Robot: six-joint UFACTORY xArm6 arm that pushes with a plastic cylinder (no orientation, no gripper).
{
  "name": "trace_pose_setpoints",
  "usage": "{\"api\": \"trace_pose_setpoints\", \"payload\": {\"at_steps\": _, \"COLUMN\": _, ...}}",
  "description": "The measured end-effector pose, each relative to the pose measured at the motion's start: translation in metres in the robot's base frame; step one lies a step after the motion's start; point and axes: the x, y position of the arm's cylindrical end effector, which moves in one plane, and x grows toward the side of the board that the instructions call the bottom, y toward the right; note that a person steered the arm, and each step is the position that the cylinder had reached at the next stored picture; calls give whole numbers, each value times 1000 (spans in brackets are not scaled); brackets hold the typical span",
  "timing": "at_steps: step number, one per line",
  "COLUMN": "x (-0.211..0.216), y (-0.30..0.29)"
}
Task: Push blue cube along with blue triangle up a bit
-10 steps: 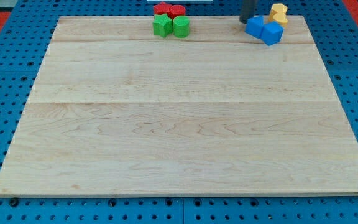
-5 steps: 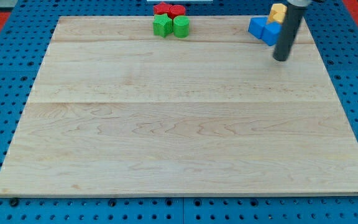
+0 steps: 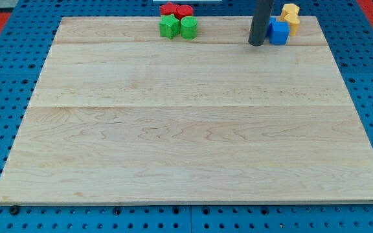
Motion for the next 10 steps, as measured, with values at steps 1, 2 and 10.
{"api": "trace_pose_setpoints", "payload": {"at_steps": 1, "x": 15, "y": 17}}
{"api": "trace_pose_setpoints", "payload": {"at_steps": 2, "x": 59, "y": 65}}
{"api": "trace_pose_setpoints", "payload": {"at_steps": 10, "x": 1, "y": 41}}
